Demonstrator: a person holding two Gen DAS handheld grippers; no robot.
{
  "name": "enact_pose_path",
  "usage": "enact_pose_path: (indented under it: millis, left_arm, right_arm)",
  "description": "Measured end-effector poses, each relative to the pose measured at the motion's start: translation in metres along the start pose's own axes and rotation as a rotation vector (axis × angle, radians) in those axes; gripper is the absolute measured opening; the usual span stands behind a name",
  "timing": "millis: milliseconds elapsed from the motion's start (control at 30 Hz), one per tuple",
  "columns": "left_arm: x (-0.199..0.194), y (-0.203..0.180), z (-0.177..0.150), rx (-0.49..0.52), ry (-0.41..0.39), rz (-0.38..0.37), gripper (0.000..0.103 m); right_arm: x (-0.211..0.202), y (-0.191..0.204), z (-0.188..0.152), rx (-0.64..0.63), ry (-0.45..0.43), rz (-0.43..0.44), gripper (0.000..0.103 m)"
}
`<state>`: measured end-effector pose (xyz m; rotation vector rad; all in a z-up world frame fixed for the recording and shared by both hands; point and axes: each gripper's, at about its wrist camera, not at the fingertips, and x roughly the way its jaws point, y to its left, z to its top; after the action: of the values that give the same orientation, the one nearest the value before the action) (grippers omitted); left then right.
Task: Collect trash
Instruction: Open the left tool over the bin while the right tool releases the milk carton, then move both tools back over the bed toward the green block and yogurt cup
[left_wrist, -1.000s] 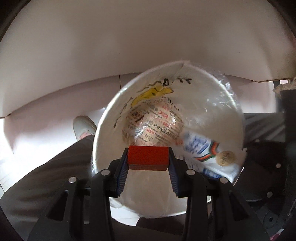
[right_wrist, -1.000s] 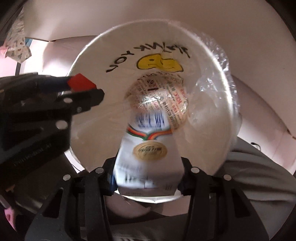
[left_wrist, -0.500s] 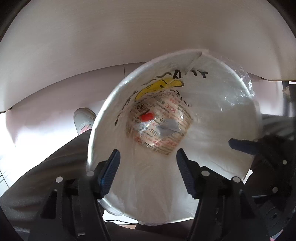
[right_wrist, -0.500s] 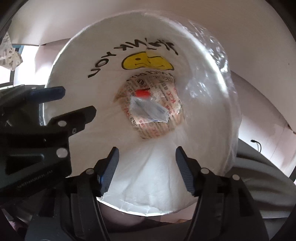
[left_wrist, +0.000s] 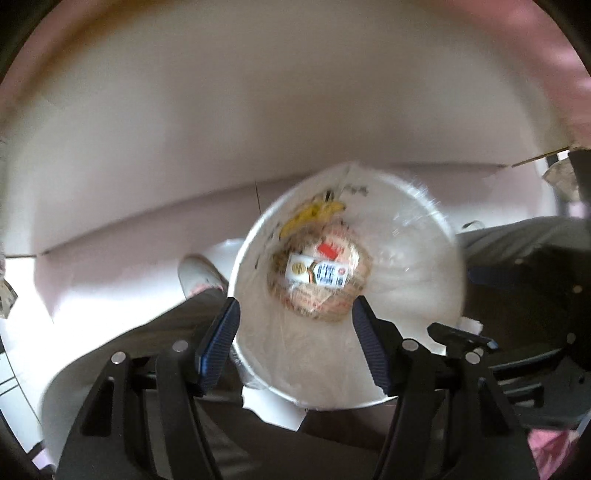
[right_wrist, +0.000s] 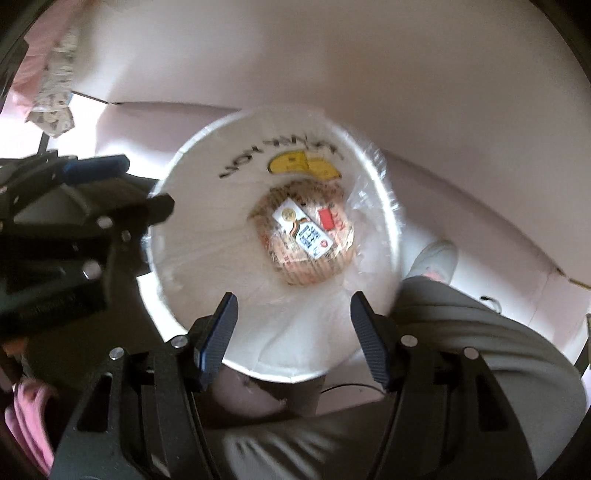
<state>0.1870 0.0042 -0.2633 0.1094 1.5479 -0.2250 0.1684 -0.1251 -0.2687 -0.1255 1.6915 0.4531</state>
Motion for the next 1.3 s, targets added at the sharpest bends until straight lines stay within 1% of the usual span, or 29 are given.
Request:
enact_pose_path:
  millis: [133,333,433,467,500,600,733,833,900,1000,1133,1300]
  left_arm:
    - [-0.05,-0.002,-0.003,0.011,-0.118,0.016,0.066]
    - [-0.116,-0.011,-0.007,0.034,-0.268,0.026,0.066]
    - [-0.144,-0.014,-0.008,0.051,-0.337,0.048,0.07]
    - [-0.154,-0.014,-0.007,0.057,-0.358,0.054,0.071]
    - [-0.162,-0.015,-0.007,0.063,-0.376,0.06,0.072]
    - [-0.186,-0.018,-0.003,0.074,-0.419,0.078,0.073]
    - [-0.215,-0.022,0.002,0.078,-0.471,0.095,0.076]
    - [-0.236,-0.022,0.007,0.084,-0.519,0.095,0.082]
    - [-0.247,-0.024,0.011,0.081,-0.542,0.096,0.085]
    - [-0.258,-0.029,0.017,0.084,-0.574,0.112,0.09]
    - [-0.272,-0.035,0.03,0.093,-0.621,0.152,0.091]
    - [-0.282,-0.031,0.05,0.081,-0.642,0.144,0.092]
  right_arm:
    - [-0.047,0.004,-0.012,-0.025,-0.11,-0.03,0.064]
    - [-0.119,0.014,-0.031,-0.047,-0.286,-0.055,0.064]
    - [-0.15,0.021,-0.034,-0.061,-0.354,-0.071,0.064]
    - [-0.159,0.022,-0.035,-0.063,-0.372,-0.074,0.068]
    - [-0.166,0.023,-0.036,-0.061,-0.389,-0.074,0.069]
    - [-0.19,0.019,-0.038,-0.05,-0.44,-0.067,0.07]
    - [-0.215,0.014,-0.041,-0.05,-0.497,-0.1,0.07]
    - [-0.239,0.008,-0.043,-0.039,-0.557,-0.132,0.076]
    - [-0.254,0.003,-0.044,-0.024,-0.586,-0.136,0.077]
    - [-0.277,-0.006,-0.043,-0.004,-0.634,-0.144,0.077]
    - [-0.304,-0.018,-0.041,0.005,-0.689,-0.182,0.079]
    - [-0.328,-0.031,-0.028,0.013,-0.735,-0.196,0.079]
